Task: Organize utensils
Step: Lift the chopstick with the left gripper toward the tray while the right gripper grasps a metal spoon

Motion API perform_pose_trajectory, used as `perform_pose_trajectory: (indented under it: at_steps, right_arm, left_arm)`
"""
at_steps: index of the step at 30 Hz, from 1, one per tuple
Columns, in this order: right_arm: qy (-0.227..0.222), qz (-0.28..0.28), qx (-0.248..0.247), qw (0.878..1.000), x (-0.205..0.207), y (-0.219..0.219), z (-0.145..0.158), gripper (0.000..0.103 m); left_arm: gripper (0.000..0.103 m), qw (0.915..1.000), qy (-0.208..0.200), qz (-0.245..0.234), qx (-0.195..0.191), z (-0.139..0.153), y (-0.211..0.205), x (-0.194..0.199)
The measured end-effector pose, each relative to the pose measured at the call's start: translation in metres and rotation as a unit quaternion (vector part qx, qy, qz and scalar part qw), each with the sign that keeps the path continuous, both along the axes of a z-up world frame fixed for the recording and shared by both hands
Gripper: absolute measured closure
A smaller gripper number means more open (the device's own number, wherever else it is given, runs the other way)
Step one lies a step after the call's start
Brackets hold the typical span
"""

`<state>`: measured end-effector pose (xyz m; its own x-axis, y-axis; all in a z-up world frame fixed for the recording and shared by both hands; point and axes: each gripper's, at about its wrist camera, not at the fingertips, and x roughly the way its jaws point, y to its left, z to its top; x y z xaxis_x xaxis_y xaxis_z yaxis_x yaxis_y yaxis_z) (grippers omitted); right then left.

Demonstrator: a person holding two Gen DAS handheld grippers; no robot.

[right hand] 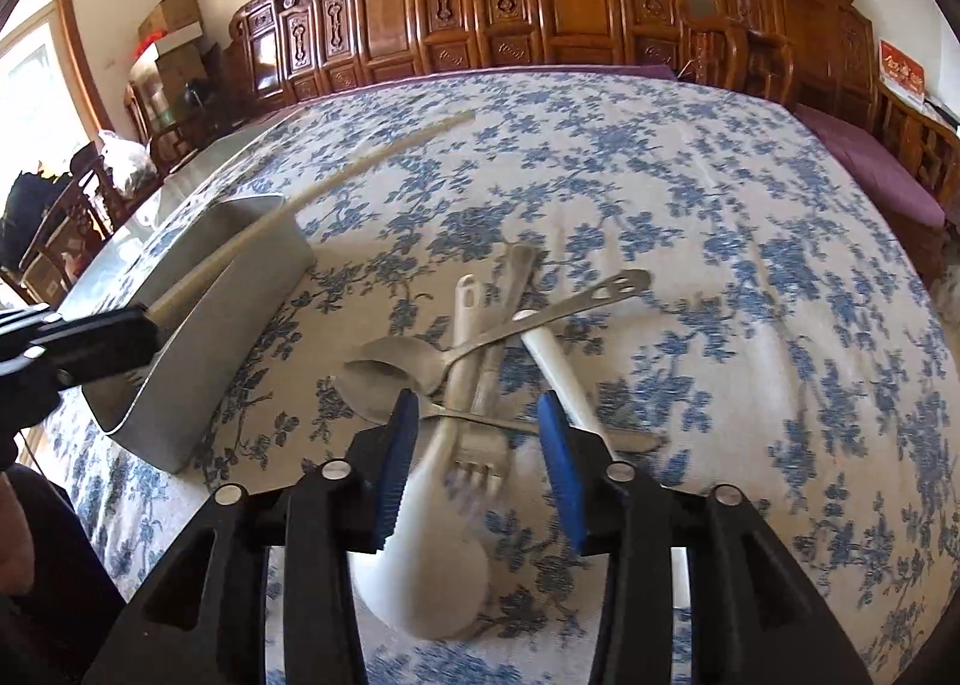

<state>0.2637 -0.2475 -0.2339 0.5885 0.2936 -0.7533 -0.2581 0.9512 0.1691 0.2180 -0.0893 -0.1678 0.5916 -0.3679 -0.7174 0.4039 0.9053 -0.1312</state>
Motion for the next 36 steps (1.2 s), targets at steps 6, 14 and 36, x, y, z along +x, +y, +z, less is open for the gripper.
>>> perform_pose_trajectory:
  at_steps: [6, 14, 36]
  right_arm:
    - [0.000, 0.021, -0.010, 1.000, 0.007, 0.028, -0.004, 0.048]
    - [-0.004, 0.051, -0.029, 0.998, 0.016, 0.053, -0.007, 0.048]
    - [-0.049, 0.062, -0.057, 0.995, -0.011, 0.037, 0.016, 0.091]
  left_arm:
    - [0.099, 0.9999, -0.001, 0.014, -0.006, 0.003, 0.016, -0.001]
    - [0.099, 0.9997, -0.001, 0.024, -0.009, 0.003, 0.027, -0.002]
    - [0.099, 0.9993, -0.007, 0.035, -0.010, 0.008, 0.040, -0.012]
